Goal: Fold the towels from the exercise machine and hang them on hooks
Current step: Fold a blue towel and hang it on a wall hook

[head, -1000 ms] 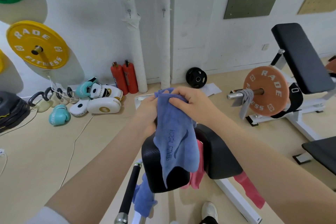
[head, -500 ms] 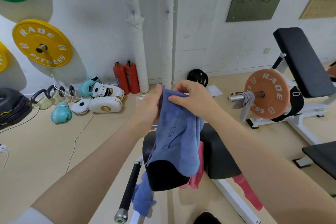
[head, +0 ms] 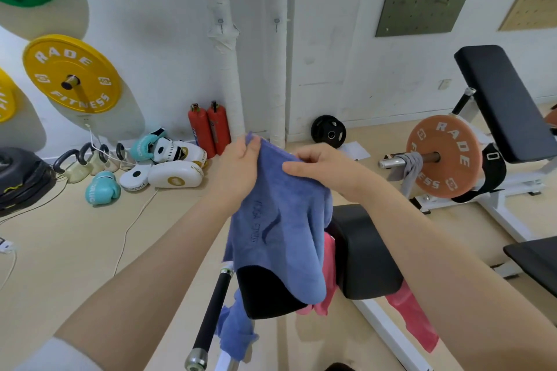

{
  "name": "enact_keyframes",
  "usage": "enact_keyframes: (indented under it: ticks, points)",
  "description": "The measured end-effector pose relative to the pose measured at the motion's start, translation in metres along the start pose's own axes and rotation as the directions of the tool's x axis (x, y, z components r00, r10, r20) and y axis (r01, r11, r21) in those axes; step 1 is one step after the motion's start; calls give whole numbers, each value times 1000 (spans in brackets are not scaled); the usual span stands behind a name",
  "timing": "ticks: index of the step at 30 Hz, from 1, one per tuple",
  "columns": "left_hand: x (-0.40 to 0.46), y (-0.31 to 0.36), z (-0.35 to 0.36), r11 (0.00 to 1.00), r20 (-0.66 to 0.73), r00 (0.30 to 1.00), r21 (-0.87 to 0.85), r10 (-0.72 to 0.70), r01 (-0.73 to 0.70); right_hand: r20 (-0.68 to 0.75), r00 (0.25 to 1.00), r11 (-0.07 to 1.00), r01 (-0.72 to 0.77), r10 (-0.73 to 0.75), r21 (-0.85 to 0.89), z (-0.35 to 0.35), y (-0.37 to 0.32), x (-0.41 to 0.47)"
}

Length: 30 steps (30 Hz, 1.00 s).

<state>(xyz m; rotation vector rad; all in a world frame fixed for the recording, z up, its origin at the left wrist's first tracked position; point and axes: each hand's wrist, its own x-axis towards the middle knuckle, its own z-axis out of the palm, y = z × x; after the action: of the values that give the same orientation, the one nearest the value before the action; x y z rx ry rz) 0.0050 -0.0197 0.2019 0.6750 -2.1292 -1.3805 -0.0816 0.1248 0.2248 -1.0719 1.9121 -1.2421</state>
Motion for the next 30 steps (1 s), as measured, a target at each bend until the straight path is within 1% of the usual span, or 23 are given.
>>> enact_keyframes:
  ticks: [2, 3, 6, 8, 10, 11, 12, 13, 14, 15, 17, 18, 19, 21, 23, 24, 26, 27, 29, 30]
  points:
    - [11, -3, -1, 992, -90, 995, -118, -47, 37, 111, 984, 987, -147, 140, 61, -4, 14, -4]
    - [16, -3, -2, 981, -97, 992, -185, -76, 57, 172, 966, 974, -209, 192, 91, -6, 21, -6]
    - [27, -2, -2, 940, -99, 981, -315, -169, 130, 315, 917, 947, -296, 245, 126, -14, 32, -9]
    - [32, 2, 0, 852, -92, 960, -489, -263, 187, 383, 877, 932, -349, 289, 96, -22, 35, -9]
    - [37, 3, 1, 709, -49, 931, -663, -361, 240, 429, 825, 910, -413, 367, 16, -31, 39, -7]
    - [39, 3, 1, 643, -11, 921, -720, -389, 263, 429, 807, 900, -435, 405, -31, -34, 40, -6]
    - [40, 2, 2, 595, 34, 915, -750, -403, 290, 405, 801, 890, -450, 440, -78, -38, 41, -5]
    - [40, 1, 4, 567, 80, 913, -761, -400, 315, 345, 811, 881, -452, 472, -140, -41, 44, -2]
    - [40, 1, 7, 563, 116, 915, -757, -385, 333, 245, 837, 869, -443, 489, -223, -45, 49, 4]
    - [39, 2, 11, 580, 136, 923, -743, -359, 335, 121, 869, 853, -428, 479, -300, -49, 55, 10]
    - [38, 4, 20, 652, 163, 944, -690, -286, 316, -137, 915, 838, -403, 380, -368, -57, 69, 25]
    - [39, 6, 24, 692, 177, 950, -653, -256, 308, -239, 918, 832, -390, 317, -393, -61, 75, 31]
    - [40, 7, 29, 731, 179, 955, -614, -238, 298, -308, 918, 824, -370, 252, -429, -66, 79, 36]
    - [45, 7, 36, 775, 158, 959, -565, -236, 284, -368, 921, 809, -311, 127, -499, -75, 82, 41]
    - [52, 4, 40, 771, 113, 957, -570, -268, 283, -378, 926, 784, -253, 26, -567, -85, 81, 44]
    - [57, 2, 41, 770, 86, 954, -572, -286, 282, -378, 926, 774, -242, 4, -585, -89, 81, 47]
    - [69, -6, 43, 809, -1, 946, -519, -323, 275, -376, 926, 771, -247, 11, -587, -96, 86, 56]
    - [76, -10, 42, 835, -67, 936, -478, -346, 275, -378, 925, 780, -256, 27, -571, -98, 89, 63]
    - [90, -19, 40, 849, -185, 895, -438, -406, 295, -372, 927, 806, -259, 53, -532, -103, 94, 78]
    - [96, -21, 39, 852, -219, 879, -427, -423, 304, -362, 930, 818, -252, 58, -517, -106, 96, 87]
